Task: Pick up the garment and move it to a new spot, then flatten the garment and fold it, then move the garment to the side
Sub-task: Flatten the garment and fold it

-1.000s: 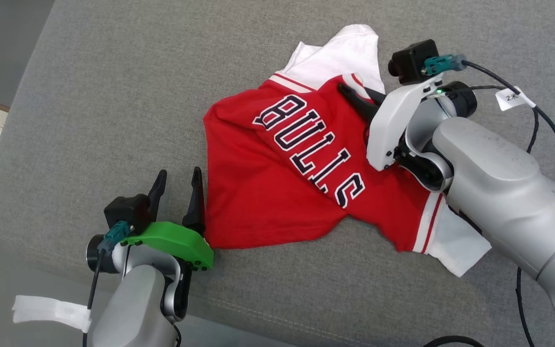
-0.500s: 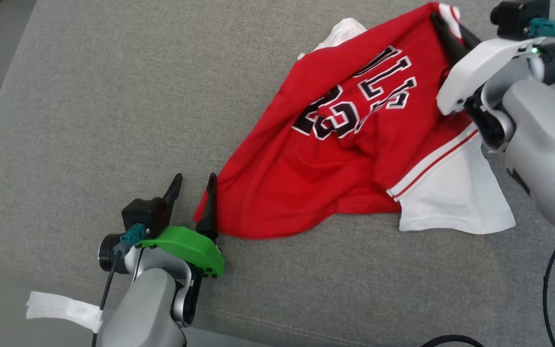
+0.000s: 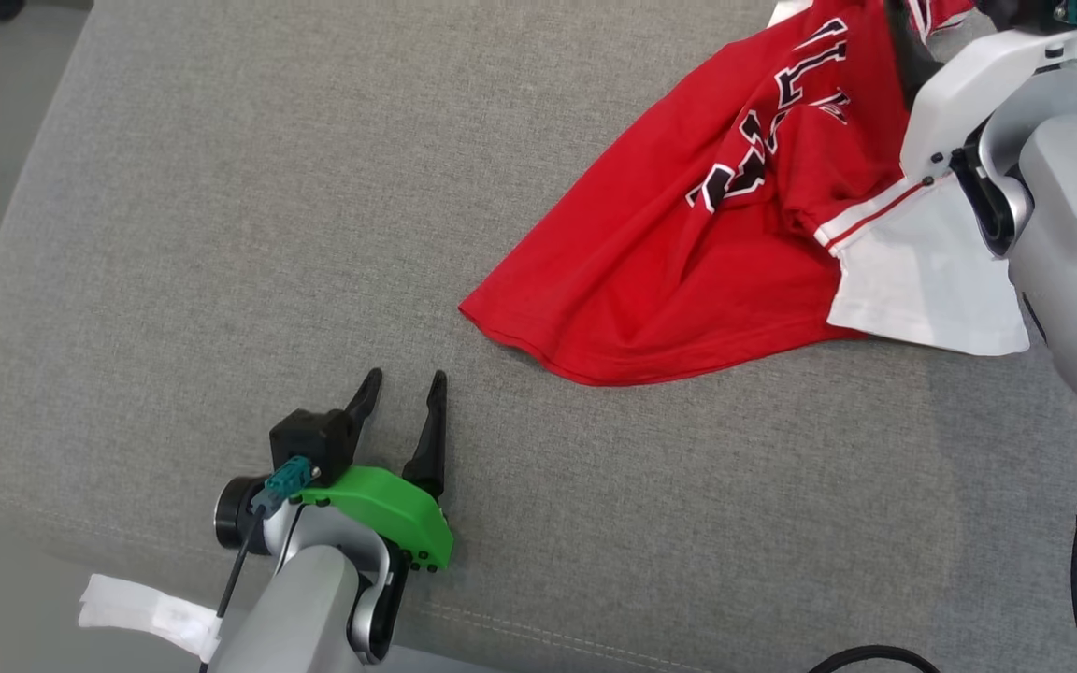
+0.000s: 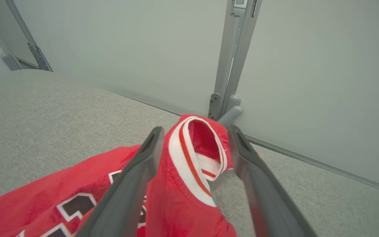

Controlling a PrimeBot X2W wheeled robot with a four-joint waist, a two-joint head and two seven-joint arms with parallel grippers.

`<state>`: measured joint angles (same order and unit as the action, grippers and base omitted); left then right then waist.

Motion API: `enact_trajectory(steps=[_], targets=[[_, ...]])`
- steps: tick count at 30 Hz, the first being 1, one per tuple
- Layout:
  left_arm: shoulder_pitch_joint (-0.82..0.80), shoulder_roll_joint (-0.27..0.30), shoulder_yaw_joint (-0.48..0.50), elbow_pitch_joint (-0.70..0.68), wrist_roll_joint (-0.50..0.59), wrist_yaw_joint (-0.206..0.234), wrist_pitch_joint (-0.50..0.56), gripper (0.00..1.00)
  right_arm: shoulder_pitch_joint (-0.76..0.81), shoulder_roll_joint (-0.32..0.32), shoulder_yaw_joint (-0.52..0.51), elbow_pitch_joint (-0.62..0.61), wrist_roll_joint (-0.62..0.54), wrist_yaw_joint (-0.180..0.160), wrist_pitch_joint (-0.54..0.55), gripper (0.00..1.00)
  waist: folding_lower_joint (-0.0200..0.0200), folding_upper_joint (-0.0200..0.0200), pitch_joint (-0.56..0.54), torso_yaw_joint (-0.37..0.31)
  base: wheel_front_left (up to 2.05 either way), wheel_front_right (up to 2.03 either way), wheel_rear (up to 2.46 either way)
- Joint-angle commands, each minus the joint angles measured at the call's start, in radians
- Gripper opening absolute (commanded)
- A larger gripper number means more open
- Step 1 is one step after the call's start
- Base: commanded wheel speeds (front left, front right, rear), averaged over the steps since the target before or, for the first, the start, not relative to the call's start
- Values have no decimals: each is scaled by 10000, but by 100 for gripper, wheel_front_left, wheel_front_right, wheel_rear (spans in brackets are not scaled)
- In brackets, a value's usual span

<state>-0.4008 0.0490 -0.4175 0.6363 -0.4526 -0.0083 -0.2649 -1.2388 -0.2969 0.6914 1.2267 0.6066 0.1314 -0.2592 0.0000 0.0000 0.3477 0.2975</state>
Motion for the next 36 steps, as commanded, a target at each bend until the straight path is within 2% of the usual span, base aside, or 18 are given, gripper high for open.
enact_trajectory(steps=[1,4,9,14,17,23,28,32,33,34,35,36], targets=[[188,34,90,59,20,57,6,100,164,60,-148,2,-126,-15,-53,100,0,0,-262,-147,0,0,0],[410,28,290,98,119,31,5,100,775,-179,-1055,-601,-148,-15,-51,100,0,0,-573,-419,0,0,0],[915,31,708,120,257,-21,6,100,3044,-487,-2994,-2229,-426,-15,-54,100,0,0,-1222,-926,0,0,0],[1299,31,1018,70,445,-91,5,100,5705,-185,-4412,-3388,-676,-14,-55,100,0,0,-1571,-1355,0,0,0],[1404,34,1125,36,552,-136,6,100,6748,137,-4706,-4009,-851,-12,-57,100,0,0,-1560,-1502,0,0,0],[1324,33,1070,37,590,-229,6,100,7418,504,-4861,-4422,-1016,-12,-56,100,0,0,-1393,-1539,0,0,0],[1183,33,1023,1,579,-259,7,100,7334,703,-4919,-4207,-1253,-14,-58,100,0,0,-1231,-1331,0,0,0],[1147,31,1069,-50,597,-270,5,100,7152,803,-4980,-3567,-1485,-14,-57,100,0,0,-1087,-1163,0,0,0],[1144,31,1083,-55,594,-284,7,100,7090,824,-4982,-3383,-1542,-14,-46,81,0,0,-1058,-1135,0,0,0],[1137,31,1091,-68,594,-281,5,100,7021,830,-5009,-3255,-1584,-14,-31,33,0,0,-1034,-1113,0,0,0],[1137,31,1097,-85,593,-282,5,100,6987,838,-5062,-3171,-1605,-14,-25,0,0,0,-1017,-1097,0,0,0],[1147,31,1108,-94,592,-276,5,100,6976,827,-5120,-3080,-1621,-14,-23,0,0,0,-1001,-1093,0,0,0]])
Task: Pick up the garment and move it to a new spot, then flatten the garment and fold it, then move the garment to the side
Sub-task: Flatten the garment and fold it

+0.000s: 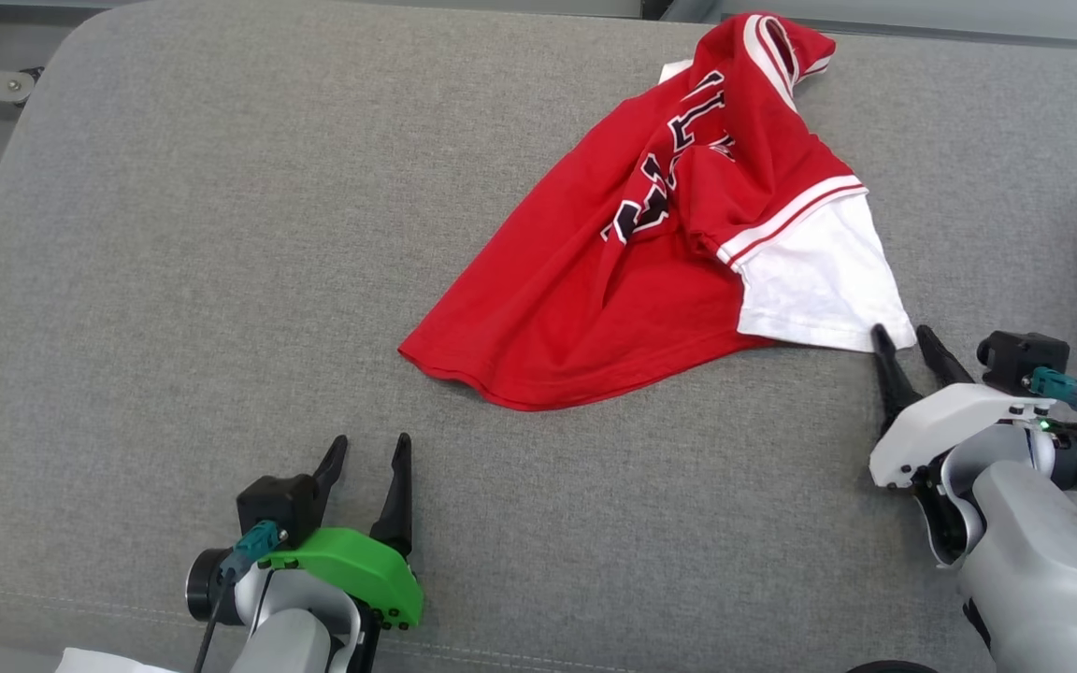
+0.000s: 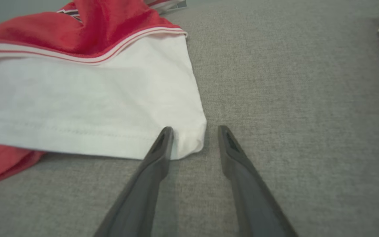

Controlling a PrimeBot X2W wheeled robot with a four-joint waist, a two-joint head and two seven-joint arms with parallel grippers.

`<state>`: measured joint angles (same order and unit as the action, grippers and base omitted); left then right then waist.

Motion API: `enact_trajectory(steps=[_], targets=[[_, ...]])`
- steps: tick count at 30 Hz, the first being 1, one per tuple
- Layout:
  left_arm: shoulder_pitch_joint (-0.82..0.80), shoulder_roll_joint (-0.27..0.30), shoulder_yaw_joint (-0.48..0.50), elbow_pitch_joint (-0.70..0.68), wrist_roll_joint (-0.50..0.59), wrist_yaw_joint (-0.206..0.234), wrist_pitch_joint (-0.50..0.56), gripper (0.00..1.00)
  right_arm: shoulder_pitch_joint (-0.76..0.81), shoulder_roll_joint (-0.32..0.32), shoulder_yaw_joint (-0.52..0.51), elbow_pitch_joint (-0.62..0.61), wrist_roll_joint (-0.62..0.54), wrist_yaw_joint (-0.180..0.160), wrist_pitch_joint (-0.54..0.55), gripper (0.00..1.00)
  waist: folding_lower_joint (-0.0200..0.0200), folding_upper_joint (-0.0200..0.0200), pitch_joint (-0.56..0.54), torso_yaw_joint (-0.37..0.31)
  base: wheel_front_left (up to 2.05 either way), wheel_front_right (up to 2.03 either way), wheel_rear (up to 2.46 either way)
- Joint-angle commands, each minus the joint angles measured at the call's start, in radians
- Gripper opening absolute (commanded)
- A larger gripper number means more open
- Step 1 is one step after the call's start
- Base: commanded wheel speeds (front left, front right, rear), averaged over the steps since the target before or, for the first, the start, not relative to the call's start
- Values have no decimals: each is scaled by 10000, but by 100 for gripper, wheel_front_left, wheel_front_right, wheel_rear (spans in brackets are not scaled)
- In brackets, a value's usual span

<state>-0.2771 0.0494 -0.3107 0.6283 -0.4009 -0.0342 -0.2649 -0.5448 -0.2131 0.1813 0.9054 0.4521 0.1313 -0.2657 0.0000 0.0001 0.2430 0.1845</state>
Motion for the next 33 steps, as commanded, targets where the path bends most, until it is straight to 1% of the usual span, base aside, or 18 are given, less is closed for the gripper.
enact_trajectory(steps=[1,7,10,13,17,19,20,21,22,25,26,29,33], targets=[[-81,27,52,-25,74,-4,5,100,3,-37,-126,155,-77,-12,42,0,0,-1,62,28,0,0,0],[-37,27,123,-65,89,18,5,100,176,-208,-750,141,-272,-16,39,0,0,-1,55,-168,0,0,0],[-45,27,121,-133,155,-57,7,100,364,-338,-1225,-34,-457,-16,38,0,0,-1,3,-304,0,0,0],[-8,27,83,-219,164,-104,5,100,777,-492,-1906,-227,-737,-16,29,0,0,-1,-134,-449,0,0,0],[179,29,26,-380,202,-220,7,100,1466,-418,-2724,-470,-1115,-15,28,0,0,-1,-451,-707,0,0,0],[221,26,-104,-584,312,-363,5,100,1690,-323,-2925,-676,-1345,-15,28,0,0,-1,-593,-862,0,0,0],[251,26,-204,-659,324,-446,5,100,1762,-233,-2962,-791,-1392,-15,28,28,0,-1,-660,-946,0,0,0],[274,26,-336,-720,353,-519,7,100,1816,-113,-2938,-934,-1427,-15,28,93,0,-1,-718,-1039,0,0,0],[284,26,-452,-816,346,-582,7,100,1864,-21,-2913,-1145,-1497,-15,25,100,0,-1,-770,-1131,0,0,0],[266,30,-830,-1048,266,-715,7,100,2020,258,-2715,-1896,-1690,-15,14,100,0,-1,-879,-1423,0,0,0],[266,30,-830,-1048,266,-715,7,100,2020,258,-2715,-1896,-1690,-15,14,100,0,-1,-879,-1423,0,0,0],[111,32,-1295,-1294,198,-793,5,100,2187,509,-2455,-2869,-1774,-15,14,100,0,-1,-898,-1722,0,0,0],[-218,35,-1882,-1090,272,-744,7,100,2456,828,-1883,-3950,-1783,-15,15,100,0,-1,-796,-2188,0,0,0]])
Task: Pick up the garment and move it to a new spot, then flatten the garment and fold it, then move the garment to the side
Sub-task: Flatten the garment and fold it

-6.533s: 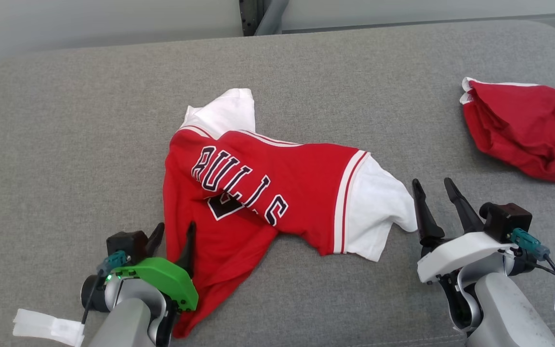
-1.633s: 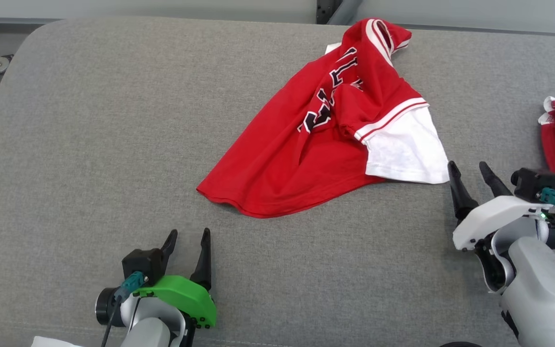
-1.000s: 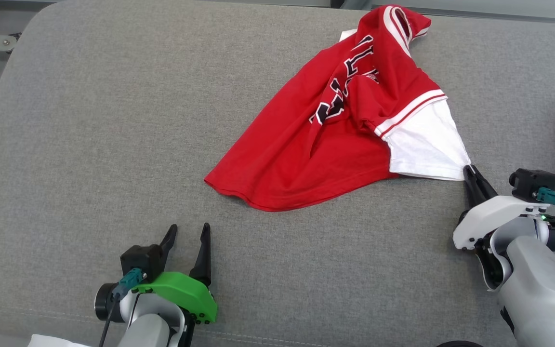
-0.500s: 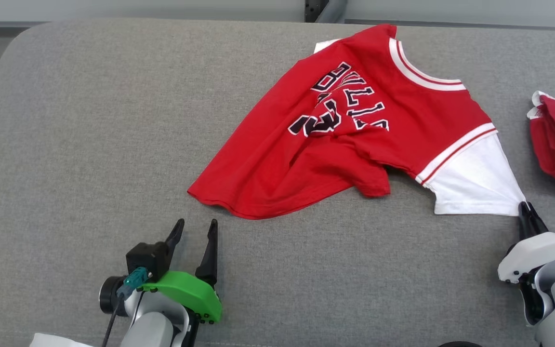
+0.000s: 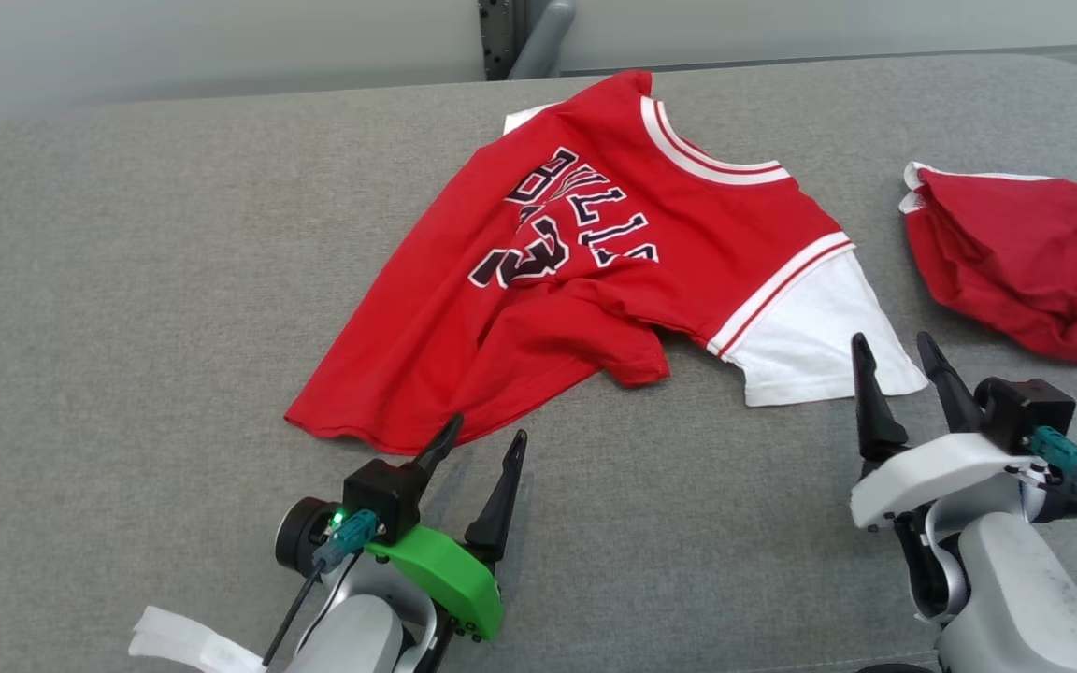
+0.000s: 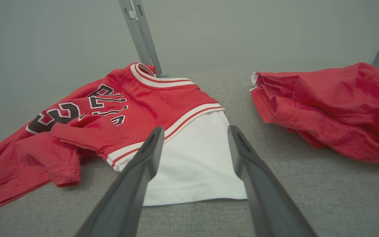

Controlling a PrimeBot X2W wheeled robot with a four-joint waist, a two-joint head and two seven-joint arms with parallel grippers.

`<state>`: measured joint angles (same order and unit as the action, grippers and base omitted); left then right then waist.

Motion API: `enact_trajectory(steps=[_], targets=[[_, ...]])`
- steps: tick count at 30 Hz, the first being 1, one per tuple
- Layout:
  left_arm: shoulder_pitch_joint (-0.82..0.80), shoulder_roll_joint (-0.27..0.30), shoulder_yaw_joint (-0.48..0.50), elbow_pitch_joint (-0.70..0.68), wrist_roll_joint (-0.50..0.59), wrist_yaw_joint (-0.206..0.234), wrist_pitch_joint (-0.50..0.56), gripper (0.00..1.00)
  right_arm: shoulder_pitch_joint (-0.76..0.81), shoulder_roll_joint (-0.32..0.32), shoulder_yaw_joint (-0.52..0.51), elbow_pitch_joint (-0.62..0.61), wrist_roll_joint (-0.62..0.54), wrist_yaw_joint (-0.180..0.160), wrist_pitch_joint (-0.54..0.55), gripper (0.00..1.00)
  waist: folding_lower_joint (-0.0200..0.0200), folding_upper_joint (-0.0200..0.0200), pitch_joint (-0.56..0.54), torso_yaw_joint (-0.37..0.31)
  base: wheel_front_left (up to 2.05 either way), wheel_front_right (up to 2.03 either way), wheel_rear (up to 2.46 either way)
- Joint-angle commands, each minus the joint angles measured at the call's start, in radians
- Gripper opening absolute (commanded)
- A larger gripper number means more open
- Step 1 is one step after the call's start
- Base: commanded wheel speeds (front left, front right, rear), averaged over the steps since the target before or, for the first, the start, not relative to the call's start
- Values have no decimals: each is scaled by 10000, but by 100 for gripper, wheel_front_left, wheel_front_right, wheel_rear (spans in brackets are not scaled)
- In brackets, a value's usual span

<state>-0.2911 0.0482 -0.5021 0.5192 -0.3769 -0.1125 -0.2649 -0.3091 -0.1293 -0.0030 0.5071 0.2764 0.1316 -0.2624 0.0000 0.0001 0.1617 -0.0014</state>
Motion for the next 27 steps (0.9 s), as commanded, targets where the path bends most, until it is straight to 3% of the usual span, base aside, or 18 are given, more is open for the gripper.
enact_trajectory(steps=[1,12,17,18,19,20,27], targets=[[-186,48,-47,114,47,97,5,100,115,57,130,-146,11,-19,-17,100,0,-1,72,-472,0,0,0],[-1406,53,39,2274,332,782,7,100,-204,363,1675,-599,561,-19,-19,100,0,-1,676,-1701,0,0,0],[-1346,48,59,3230,224,632,24,100,-7,356,1723,-545,628,-17,-19,100,0,-1,584,-1883,0,0,0],[-1324,48,71,3420,181,649,33,88,4,350,1689,-521,662,-17,-19,100,0,-1,569,-1898,0,0,0],[-1309,46,112,3769,58,679,82,40,2,325,1660,-500,655,-17,-19,100,0,-1,548,-1911,0,0,0],[-1342,48,132,3887,19,715,82,0,12,321,1632,-490,658,-17,-19,100,0,-1,540,-1902,0,0,0],[-1442,66,317,4377,-234,731,92,0,141,367,1471,-448,627,-17,-19,100,0,-1,414,-1645,0,0,0]])
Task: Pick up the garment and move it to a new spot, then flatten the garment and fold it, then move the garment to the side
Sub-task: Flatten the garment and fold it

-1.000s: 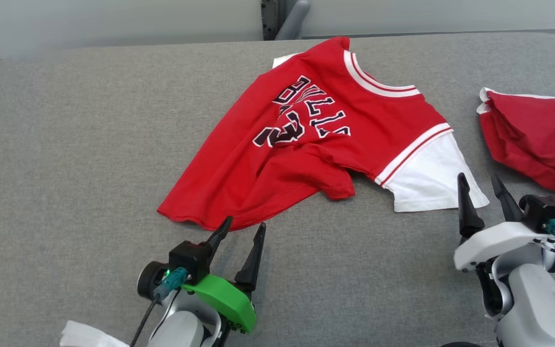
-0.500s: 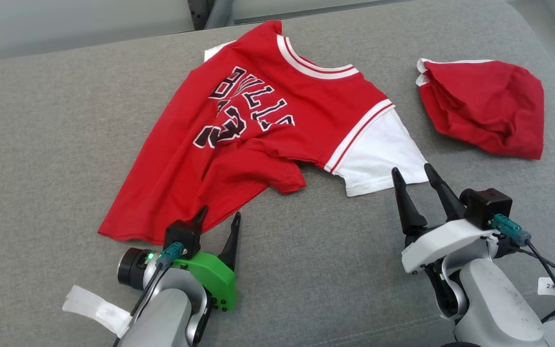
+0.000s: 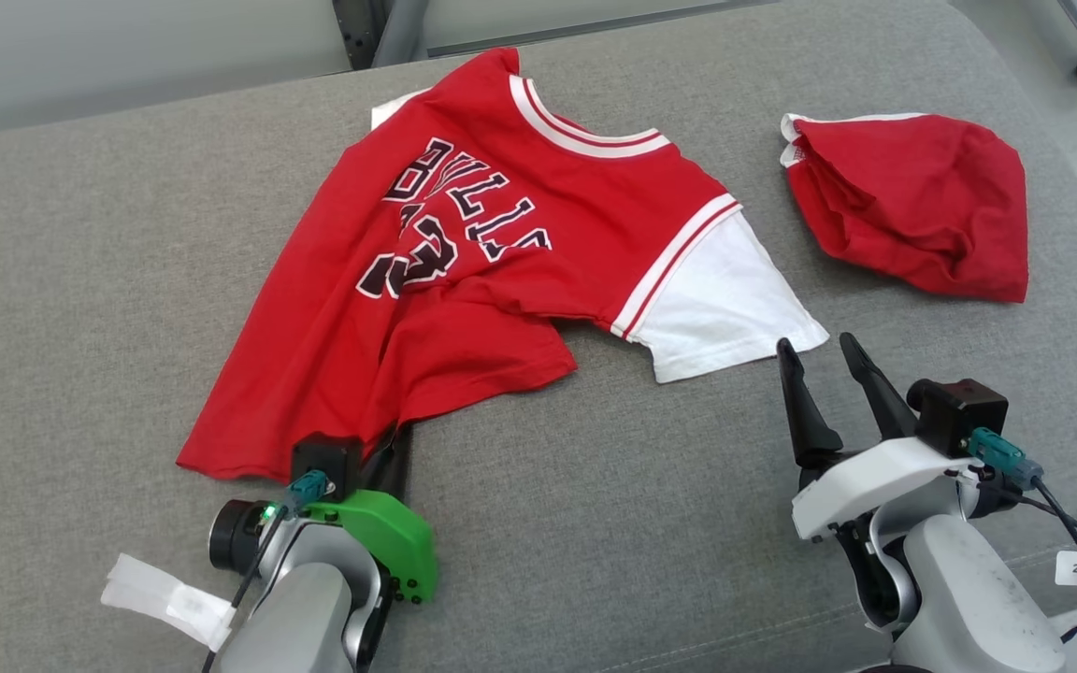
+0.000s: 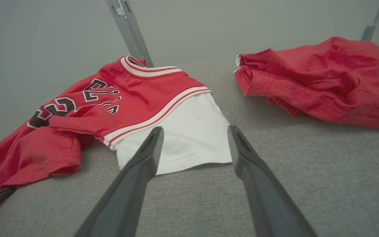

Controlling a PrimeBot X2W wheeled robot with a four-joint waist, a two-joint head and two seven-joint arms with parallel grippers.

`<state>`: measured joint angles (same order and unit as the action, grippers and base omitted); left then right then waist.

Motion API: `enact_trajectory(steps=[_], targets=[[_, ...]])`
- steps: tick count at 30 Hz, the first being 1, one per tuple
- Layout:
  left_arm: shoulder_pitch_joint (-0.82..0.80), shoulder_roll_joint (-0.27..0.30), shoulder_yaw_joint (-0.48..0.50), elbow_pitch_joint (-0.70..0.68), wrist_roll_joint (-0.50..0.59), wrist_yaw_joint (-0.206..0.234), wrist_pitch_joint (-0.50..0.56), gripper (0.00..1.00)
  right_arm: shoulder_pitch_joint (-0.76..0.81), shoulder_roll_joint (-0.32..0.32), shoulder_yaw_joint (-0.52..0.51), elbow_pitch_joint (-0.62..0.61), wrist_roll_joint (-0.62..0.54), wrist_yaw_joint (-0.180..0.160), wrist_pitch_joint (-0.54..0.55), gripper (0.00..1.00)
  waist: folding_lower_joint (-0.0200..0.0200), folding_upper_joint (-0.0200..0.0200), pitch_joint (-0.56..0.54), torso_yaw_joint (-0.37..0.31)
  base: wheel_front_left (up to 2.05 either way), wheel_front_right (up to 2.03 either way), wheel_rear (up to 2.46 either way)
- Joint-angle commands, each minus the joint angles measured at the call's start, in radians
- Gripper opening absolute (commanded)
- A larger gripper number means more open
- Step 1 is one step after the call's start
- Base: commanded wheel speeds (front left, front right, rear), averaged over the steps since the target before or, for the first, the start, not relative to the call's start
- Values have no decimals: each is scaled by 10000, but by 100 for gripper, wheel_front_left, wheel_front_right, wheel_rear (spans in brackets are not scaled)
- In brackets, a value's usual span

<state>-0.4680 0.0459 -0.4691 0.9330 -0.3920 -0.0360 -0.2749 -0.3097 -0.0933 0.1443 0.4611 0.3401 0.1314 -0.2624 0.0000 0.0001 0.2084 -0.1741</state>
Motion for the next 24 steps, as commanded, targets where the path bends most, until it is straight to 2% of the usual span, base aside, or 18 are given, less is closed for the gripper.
enact_trajectory(steps=[1,4,9,14,18,23,24], targets=[[301,85,95,15,-75,-26,171,0,173,23,-22,29,2,-15,-19,100,0,-1,-83,150,0,0,0],[345,145,716,-916,9,47,109,0,237,19,-133,45,48,-15,-18,100,0,-1,-190,433,0,0,0],[755,356,1653,-2288,373,-75,107,0,394,32,-280,80,76,-15,-18,100,0,-1,-342,891,0,0,0],[1283,938,2754,-3264,797,-211,107,0,394,119,-328,147,143,-15,-19,100,0,-1,-474,1228,0,0,0],[1433,1604,3501,-3125,1075,-263,107,0,358,207,-271,221,214,-15,-19,100,0,-1,-465,1251,0,0,0],[1123,2355,3843,-2142,1386,-406,109,0,326,203,-196,396,281,-15,-19,100,0,-1,-366,1060,0,0,0],[1030,2472,3876,-1832,1386,-456,107,44,312,166,-200,422,277,-15,-19,100,0,-1,-345,1023,0,0,0]])
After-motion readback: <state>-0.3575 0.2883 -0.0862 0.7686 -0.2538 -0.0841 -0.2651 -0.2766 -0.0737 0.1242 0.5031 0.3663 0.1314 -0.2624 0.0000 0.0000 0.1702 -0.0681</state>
